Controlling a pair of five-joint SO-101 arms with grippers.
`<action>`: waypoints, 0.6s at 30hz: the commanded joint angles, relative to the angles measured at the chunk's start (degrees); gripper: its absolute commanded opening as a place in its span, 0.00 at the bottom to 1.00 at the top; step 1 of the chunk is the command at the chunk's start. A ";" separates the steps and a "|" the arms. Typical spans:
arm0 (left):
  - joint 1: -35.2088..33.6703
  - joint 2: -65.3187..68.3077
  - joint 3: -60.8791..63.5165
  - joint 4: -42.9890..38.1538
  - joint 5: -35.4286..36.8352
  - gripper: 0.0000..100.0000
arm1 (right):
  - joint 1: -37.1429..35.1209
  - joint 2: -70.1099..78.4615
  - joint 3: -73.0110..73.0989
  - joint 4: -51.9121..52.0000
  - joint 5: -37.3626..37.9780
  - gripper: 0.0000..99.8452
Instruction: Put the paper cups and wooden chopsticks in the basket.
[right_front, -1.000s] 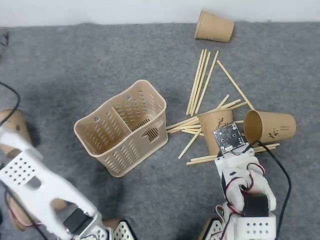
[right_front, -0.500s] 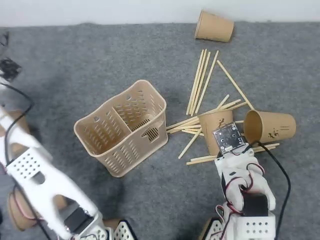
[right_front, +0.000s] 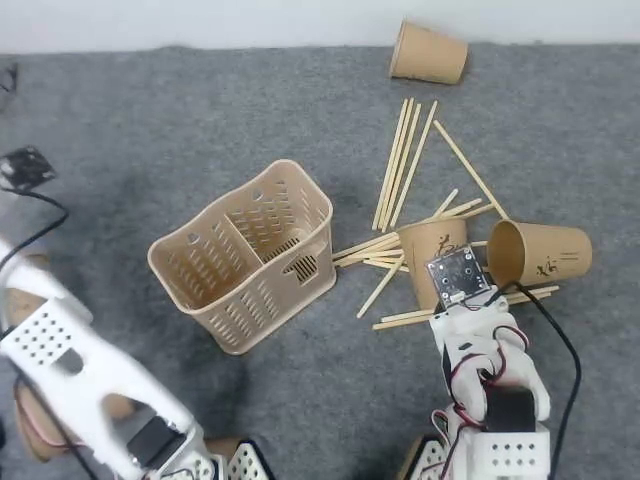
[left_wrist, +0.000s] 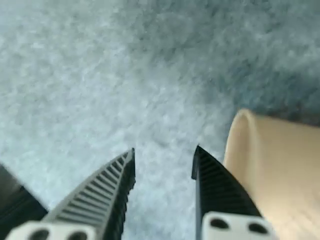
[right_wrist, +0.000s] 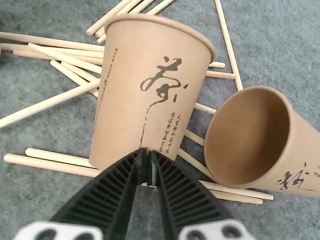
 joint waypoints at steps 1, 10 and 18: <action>-0.97 -8.44 1.36 1.93 -0.70 0.19 | 0.04 0.13 -0.18 -0.84 -0.09 0.01; -0.44 -25.58 22.11 -2.11 -0.09 0.19 | 0.04 0.13 -0.26 -0.84 -0.09 0.01; -0.97 -21.71 29.58 -19.96 11.52 0.19 | 0.13 0.13 -0.18 -0.40 -0.09 0.01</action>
